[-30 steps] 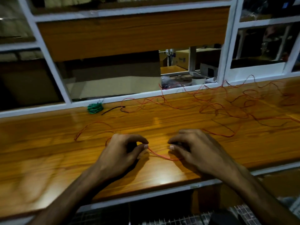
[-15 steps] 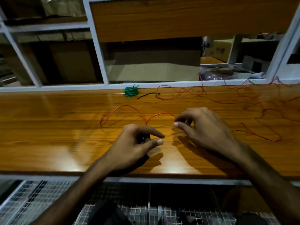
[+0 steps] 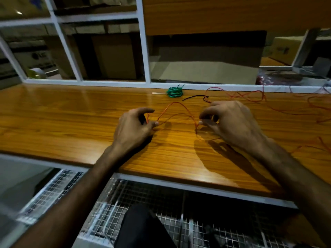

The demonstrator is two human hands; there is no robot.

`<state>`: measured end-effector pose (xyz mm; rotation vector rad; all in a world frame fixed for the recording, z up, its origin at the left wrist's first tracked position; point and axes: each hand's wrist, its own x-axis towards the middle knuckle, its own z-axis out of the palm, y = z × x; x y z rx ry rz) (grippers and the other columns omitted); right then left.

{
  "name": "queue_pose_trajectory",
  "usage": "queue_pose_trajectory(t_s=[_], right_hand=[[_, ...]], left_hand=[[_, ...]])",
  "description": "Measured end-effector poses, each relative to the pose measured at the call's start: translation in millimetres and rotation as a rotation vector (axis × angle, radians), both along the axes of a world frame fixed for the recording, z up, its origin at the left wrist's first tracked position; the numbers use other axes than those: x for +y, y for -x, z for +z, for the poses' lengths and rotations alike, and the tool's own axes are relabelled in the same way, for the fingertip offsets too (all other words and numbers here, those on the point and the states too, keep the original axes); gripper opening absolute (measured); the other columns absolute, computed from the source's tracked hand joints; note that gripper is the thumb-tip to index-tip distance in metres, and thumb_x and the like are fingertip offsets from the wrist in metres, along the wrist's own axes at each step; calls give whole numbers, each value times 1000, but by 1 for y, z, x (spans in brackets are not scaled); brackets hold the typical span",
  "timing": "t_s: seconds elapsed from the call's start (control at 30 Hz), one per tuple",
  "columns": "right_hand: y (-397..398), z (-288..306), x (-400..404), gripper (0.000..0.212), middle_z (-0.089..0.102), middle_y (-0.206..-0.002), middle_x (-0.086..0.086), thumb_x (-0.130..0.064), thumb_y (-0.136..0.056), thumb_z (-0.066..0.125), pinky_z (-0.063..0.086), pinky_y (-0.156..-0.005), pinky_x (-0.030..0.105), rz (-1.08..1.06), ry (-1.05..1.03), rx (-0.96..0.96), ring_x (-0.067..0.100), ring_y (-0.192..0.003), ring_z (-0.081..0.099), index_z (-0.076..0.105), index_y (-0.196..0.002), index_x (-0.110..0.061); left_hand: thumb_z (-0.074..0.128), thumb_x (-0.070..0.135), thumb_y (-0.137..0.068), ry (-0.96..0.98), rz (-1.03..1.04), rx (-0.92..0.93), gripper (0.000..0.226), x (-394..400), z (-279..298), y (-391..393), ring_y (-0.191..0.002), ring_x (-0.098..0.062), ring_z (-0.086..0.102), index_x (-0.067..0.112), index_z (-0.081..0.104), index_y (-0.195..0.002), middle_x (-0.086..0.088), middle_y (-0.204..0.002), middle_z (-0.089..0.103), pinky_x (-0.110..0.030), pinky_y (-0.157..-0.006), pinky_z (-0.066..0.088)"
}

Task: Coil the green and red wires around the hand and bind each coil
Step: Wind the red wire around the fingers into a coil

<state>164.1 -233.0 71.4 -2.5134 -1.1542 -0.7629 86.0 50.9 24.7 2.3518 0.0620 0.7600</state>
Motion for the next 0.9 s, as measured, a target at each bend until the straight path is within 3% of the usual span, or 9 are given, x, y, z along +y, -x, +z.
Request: queue_pose_trajectory(t_s=[0.07, 0.23, 0.3, 0.4, 0.5, 0.6, 0.8, 0.9], right_hand=[[-4, -2, 1, 27, 73, -108, -6, -41, -90, 71, 53, -81, 32, -13, 30, -9, 8, -94, 65, 74, -113, -28], [-15, -8, -7, 27, 73, -109, -6, -42, -93, 69, 50, -80, 32, -72, 56, -29, 12, -96, 66, 74, -116, -29], [-21, -8, -14, 26, 73, -107, -6, -42, -93, 69, 48, -74, 27, -108, 37, -39, 12, -94, 66, 75, -114, -28], [-26, -6, -18, 27, 73, -105, -6, -40, -92, 71, 47, -73, 26, -63, -18, 13, 10, -92, 65, 75, -114, -26], [-25, -4, -13, 32, 73, -109, -2, -34, -91, 72, 53, -77, 27, 81, -70, 102, 7, -93, 63, 72, -122, -24], [-28, -2, -12, 38, 72, -111, -3, -36, -91, 69, 57, -77, 30, 150, -104, 88, 6, -92, 62, 68, -128, -27], [-37, 1, -20, 38, 67, -103, 1, -38, -93, 60, 57, -67, 41, 184, -152, 39, 14, -86, 61, 69, -128, -25], [-40, 2, -23, 35, 66, -101, 2, -38, -94, 60, 55, -66, 41, 191, -177, 25, 15, -85, 60, 71, -124, -25]], left_hand=[[76, 43, -92, -116, 7, 127, 49, -2, 3, -7, -85, -4, 70, 29, 65, -137, 9, -97, 72, -38, -73, 64], [72, 36, -97, -221, 10, 279, 17, -7, 14, -25, -88, -6, 66, 27, 76, -111, 8, -98, 71, -35, -74, 61], [74, 29, -96, -12, -99, 279, 12, -10, 17, -29, -91, -11, 72, 22, 79, -105, 4, -98, 77, -32, -76, 61], [73, 16, -96, 412, -287, 279, 11, -27, 28, -28, -84, -7, 76, 9, 78, -102, -5, -96, 79, -20, -68, 57], [69, 23, -99, 452, -340, 356, 16, -43, 33, -35, -77, -13, 68, 11, 80, -101, -10, -96, 76, -25, -65, 51], [64, 22, -102, 524, -432, 450, 20, -56, 38, -42, -66, -15, 55, 9, 78, -96, -10, -82, 64, -29, -58, 42], [50, 10, -107, 627, -628, 618, 26, -78, 50, -51, -53, -13, 42, 9, 70, -90, -3, -65, 51, -22, -45, 31], [50, 11, -106, 697, -696, 674, 28, -84, 49, -56, -53, -14, 40, 11, 69, -87, -3, -66, 47, -25, -48, 28]])
